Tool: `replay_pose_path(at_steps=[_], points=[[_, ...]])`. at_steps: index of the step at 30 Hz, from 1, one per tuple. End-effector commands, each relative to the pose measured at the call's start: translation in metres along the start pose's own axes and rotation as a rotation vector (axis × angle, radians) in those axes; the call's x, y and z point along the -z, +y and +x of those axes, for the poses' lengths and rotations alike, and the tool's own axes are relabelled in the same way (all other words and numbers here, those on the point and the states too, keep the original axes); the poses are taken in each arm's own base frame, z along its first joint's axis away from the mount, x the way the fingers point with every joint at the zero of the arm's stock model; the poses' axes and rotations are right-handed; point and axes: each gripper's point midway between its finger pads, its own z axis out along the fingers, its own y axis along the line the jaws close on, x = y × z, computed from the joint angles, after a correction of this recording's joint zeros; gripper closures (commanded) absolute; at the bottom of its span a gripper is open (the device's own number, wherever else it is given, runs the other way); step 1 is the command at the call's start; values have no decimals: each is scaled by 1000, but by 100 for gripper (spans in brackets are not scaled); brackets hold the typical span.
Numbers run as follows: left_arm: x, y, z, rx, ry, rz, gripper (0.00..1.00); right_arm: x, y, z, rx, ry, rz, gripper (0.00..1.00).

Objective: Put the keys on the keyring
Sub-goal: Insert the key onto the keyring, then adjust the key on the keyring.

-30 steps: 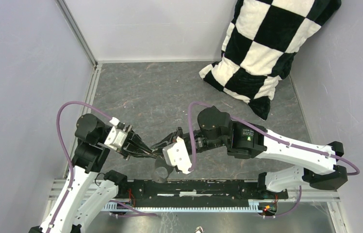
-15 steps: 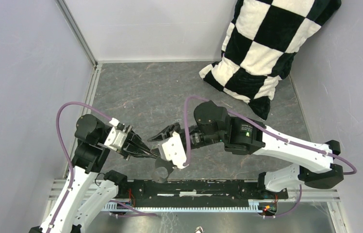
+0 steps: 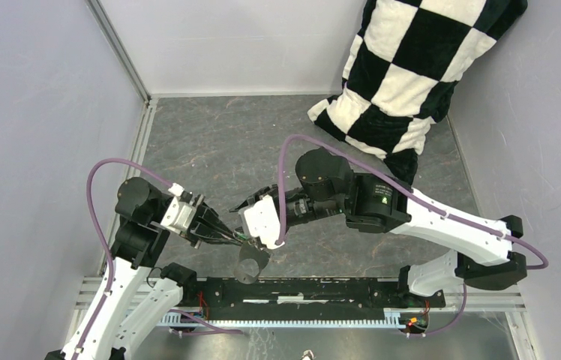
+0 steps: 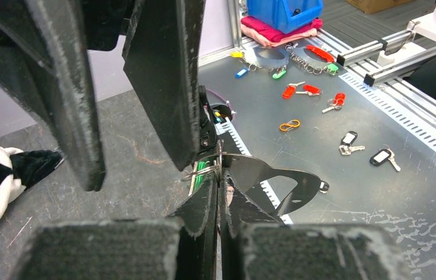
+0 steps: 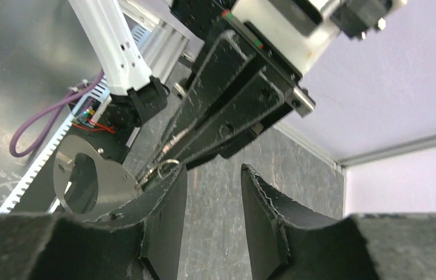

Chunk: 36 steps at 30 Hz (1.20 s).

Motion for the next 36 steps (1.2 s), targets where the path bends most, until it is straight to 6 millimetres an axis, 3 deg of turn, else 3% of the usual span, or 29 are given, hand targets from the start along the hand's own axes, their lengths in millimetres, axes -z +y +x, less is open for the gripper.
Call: replay_pose_path(at_steps=[1, 7, 15, 22, 36], points=[[0, -12, 1, -24, 2, 68, 98, 28, -27, -8, -47, -14, 177, 53], [0, -1, 2, -22, 0, 5, 98, 56, -32, -19, -130, -81, 276, 47], [9, 36, 11, -89, 109, -190, 98, 39, -15, -4, -343, -39, 210, 52], [12, 35, 15, -101, 130, -227, 98, 28, -6, 18, -386, 61, 171, 59], [14, 40, 20, -89, 149, -257, 98, 26, -4, 18, -383, 72, 148, 62]])
